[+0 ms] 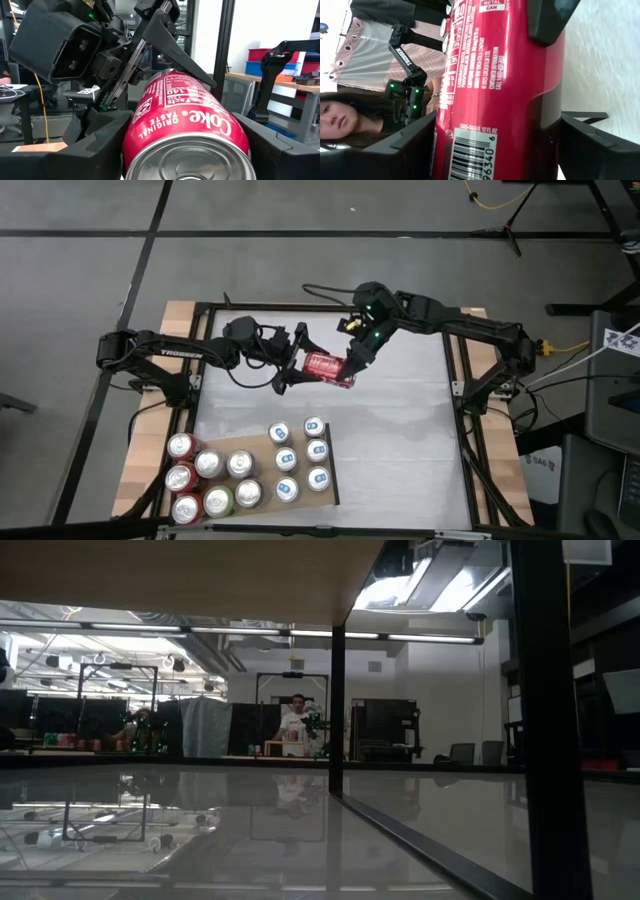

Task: Place canned beverage on shelf
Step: Put the red soda can on the shelf aligned with the silver soda cans

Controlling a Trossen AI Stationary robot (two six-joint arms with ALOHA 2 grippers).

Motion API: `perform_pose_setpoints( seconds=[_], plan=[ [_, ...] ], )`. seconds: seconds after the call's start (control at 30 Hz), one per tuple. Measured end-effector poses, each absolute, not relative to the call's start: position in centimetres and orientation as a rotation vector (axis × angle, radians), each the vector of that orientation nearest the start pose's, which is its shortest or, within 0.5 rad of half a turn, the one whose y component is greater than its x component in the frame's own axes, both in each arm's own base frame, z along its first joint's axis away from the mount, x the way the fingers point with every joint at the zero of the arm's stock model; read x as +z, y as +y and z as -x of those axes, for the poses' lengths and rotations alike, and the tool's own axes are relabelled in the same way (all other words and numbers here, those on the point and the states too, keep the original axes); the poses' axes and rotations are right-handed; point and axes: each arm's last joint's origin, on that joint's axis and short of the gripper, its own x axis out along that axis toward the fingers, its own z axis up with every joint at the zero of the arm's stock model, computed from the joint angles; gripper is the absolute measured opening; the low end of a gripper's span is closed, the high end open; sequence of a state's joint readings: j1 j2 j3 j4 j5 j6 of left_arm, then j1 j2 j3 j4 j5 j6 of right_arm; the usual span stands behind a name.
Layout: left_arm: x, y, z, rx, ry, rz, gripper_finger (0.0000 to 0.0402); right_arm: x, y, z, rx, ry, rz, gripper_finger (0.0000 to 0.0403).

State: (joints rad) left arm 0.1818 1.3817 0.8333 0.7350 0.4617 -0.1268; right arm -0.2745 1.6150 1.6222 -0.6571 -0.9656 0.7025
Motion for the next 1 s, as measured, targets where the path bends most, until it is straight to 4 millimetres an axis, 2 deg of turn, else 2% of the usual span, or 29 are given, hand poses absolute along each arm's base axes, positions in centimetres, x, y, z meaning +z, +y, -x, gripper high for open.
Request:
perform_pose_setpoints(
  seconds=[0.17,0.33,0.63,0.77,1.0],
  plan=[
    [30.3,4.2,-30.0,-0.291,-0.158,0.061,0.0281,37.8,-7.1,-33.8,0.451,0.753,-1.035,0.0345],
    [30.3,4.1,-30.0,-0.302,-0.151,0.066,0.0281,38.0,-7.2,-33.7,0.438,0.743,-1.027,0.0348],
    [30.6,4.2,-30.0,-0.296,-0.152,0.118,0.0281,40.0,-7.3,-31.7,0.426,0.675,-0.971,0.0347],
    [31.9,4.3,-30.6,-0.303,-0.103,0.146,0.0281,41.4,-7.9,-30.1,0.391,0.608,-0.931,0.0347],
    [36.0,4.4,-31.2,-0.288,0.135,0.14,0.0281,43.4,-8.9,-26.2,0.258,0.523,-0.793,0.0347]
  ],
)
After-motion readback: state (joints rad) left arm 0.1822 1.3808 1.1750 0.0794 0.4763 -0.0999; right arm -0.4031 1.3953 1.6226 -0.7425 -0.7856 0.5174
